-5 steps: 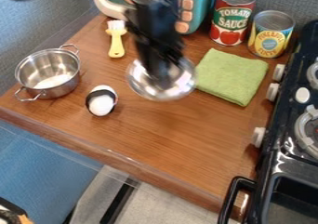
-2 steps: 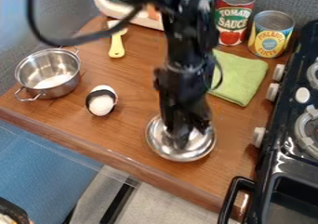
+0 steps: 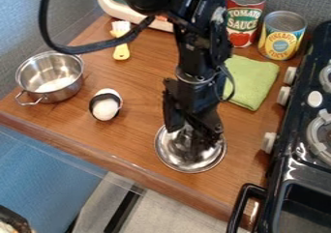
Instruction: Picked up the silver pot lid and put it on the bottom right of the table
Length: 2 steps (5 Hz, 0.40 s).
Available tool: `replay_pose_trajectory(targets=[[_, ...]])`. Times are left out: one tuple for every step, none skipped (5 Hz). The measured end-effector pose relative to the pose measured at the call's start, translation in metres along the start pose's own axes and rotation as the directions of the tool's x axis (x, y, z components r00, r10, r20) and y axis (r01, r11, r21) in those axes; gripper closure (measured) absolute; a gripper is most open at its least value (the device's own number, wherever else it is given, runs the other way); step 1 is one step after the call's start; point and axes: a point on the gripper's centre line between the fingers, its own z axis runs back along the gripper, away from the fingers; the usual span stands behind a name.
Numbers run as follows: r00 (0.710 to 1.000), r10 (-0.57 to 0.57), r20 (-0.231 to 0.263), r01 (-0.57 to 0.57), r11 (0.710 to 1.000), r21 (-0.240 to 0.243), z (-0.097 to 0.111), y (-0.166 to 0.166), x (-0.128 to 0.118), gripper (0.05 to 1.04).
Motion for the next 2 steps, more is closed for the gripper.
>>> replay_pose_trajectory(targets=[[0.995, 0.024, 0.092, -0.028, 0.999, 0.044, 0.037, 0.001, -0.004, 0.075], [0.986, 0.079, 0.146, -0.088, 0.995, 0.056, 0.061, 0.003, -0.012, 0.080]])
